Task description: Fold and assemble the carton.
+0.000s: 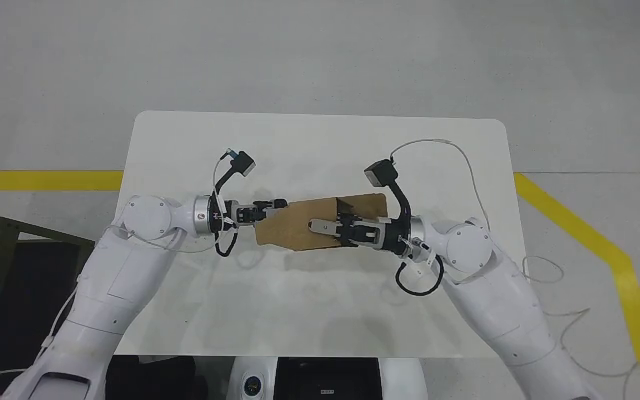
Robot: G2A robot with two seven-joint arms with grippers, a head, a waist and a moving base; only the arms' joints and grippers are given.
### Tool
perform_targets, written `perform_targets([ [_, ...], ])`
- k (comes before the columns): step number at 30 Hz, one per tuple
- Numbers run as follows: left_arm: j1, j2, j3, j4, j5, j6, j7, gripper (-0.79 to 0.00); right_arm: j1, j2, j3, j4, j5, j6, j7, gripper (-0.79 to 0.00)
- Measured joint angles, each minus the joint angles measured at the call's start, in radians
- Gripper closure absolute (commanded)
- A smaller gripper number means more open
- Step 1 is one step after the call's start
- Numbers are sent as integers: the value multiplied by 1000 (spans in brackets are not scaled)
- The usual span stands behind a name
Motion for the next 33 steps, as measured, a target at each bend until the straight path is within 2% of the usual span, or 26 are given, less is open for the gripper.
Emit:
perform_targets([
  [11, 17, 8, -50, 16, -36, -3, 15, -785, -38, 17, 81, -7, -84, 22, -56, 0],
  [18, 30, 17, -95, -25, -57, 8, 10, -785, -80, 27, 119, -45, -137, 77, -85, 0],
  [24, 12, 15, -58, -57, -33, 40, -44, -785, -78, 25, 104, -60, -146, 92, -93, 0],
  [33, -1, 15, -47, -10, -1, 55, -44, -785, -61, 21, 86, -64, -123, 77, -87, 0],
])
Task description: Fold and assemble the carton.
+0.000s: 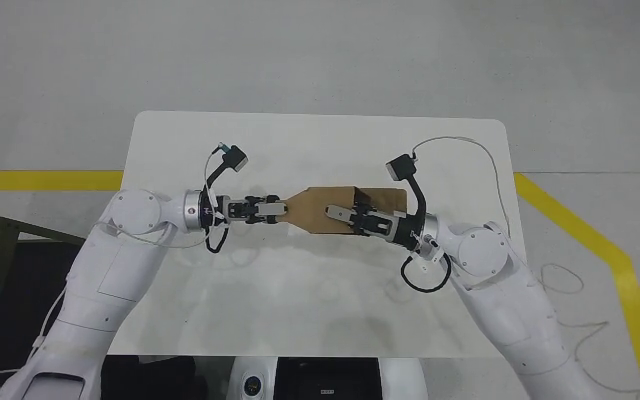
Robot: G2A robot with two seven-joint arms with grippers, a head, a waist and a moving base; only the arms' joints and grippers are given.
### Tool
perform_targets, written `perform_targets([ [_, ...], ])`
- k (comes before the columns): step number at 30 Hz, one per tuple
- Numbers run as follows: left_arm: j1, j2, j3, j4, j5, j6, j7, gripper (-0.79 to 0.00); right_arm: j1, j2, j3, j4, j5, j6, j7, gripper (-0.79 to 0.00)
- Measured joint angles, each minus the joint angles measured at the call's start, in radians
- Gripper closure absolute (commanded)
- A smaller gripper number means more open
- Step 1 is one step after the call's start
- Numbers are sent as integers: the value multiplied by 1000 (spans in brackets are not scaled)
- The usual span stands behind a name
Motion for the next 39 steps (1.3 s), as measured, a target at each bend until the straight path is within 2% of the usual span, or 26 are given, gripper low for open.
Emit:
perform_targets([
  [10, 19, 2, 2, 12, 5, 4, 2, -785, 23, -5, -20, -5, 22, -14, 6, 0],
  [39, 10, -9, 44, -5, -43, 0, 8, -785, 100, -47, -145, 51, 92, -76, -36, 0],
])
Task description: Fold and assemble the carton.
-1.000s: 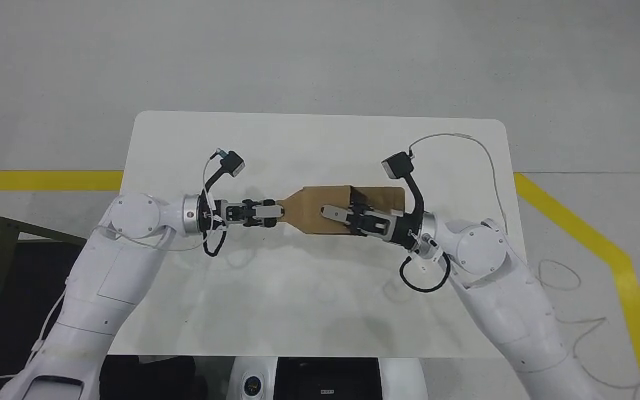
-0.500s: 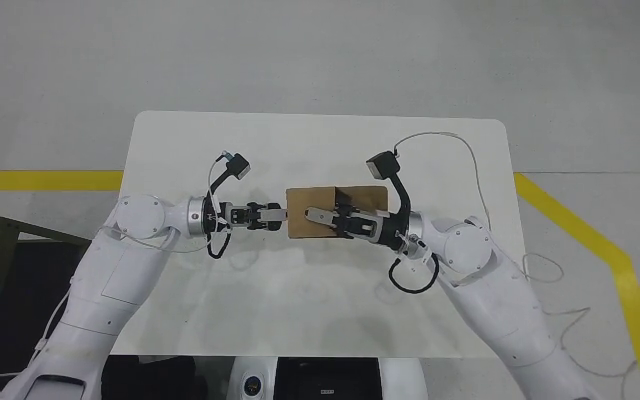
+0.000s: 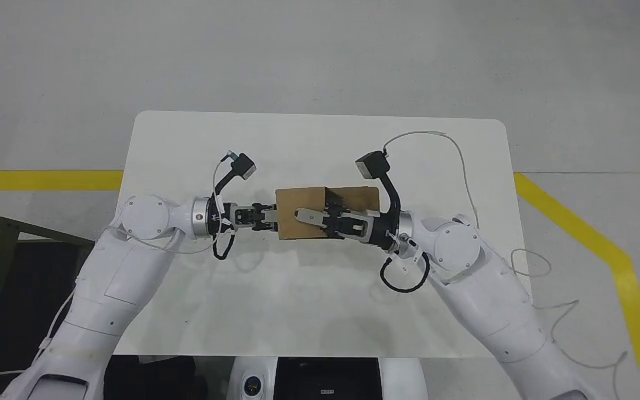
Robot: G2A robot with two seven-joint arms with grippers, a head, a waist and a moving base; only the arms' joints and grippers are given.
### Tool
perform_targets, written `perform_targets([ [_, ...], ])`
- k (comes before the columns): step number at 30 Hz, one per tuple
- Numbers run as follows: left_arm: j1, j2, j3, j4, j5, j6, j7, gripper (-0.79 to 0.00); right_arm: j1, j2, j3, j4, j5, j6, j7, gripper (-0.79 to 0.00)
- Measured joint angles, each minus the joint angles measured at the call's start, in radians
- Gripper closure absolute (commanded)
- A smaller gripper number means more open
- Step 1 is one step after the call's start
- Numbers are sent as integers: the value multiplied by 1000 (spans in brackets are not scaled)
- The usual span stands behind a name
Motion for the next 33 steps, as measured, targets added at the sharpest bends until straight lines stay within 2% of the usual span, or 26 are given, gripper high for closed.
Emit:
perform_targets([
  [8, -2, 0, -4, 16, 0, -6, -3, -785, -6, 0, 13, 23, -18, 11, -7, 0],
  [17, 16, 17, -67, 20, 43, -16, 5, -785, -45, 16, 66, 41, -74, 109, 9, 0],
  [22, 21, 21, -91, -7, 78, -82, 31, -785, -48, 15, 54, 68, -69, 156, 24, 0],
  [33, 26, 31, -113, -60, 260, -233, 91, -785, 7, -14, -37, 188, -89, 181, -24, 0],
])
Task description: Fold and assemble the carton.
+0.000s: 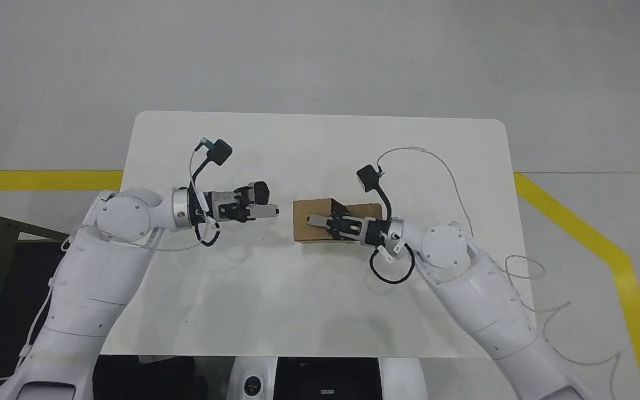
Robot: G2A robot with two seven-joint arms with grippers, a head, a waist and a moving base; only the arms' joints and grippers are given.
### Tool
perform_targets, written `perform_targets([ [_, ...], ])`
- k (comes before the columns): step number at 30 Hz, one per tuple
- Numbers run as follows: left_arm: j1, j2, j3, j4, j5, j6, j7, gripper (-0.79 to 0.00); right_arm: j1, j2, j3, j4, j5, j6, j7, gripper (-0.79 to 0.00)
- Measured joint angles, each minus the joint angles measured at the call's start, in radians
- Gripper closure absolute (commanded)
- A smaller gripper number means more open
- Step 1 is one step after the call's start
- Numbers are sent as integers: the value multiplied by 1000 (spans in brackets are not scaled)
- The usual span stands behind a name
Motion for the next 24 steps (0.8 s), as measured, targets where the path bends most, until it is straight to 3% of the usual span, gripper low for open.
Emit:
perform_targets([
  [6, 0, 7, -7, -27, 104, -43, 16, -785, 33, -19, -44, 73, -13, -2, -39, -74],
  [8, 1, 9, -7, -36, 135, -50, 21, -785, 41, -24, -52, 91, -19, 0, -49, -252],
  [10, 0, 10, -1, -46, 163, -67, 19, -785, 48, -27, -58, 110, -28, 7, -46, -296],
  [24, -4, 11, 19, -52, 177, -84, 8, -785, 3, 1, 25, 35, -49, 52, 72, -326],
])
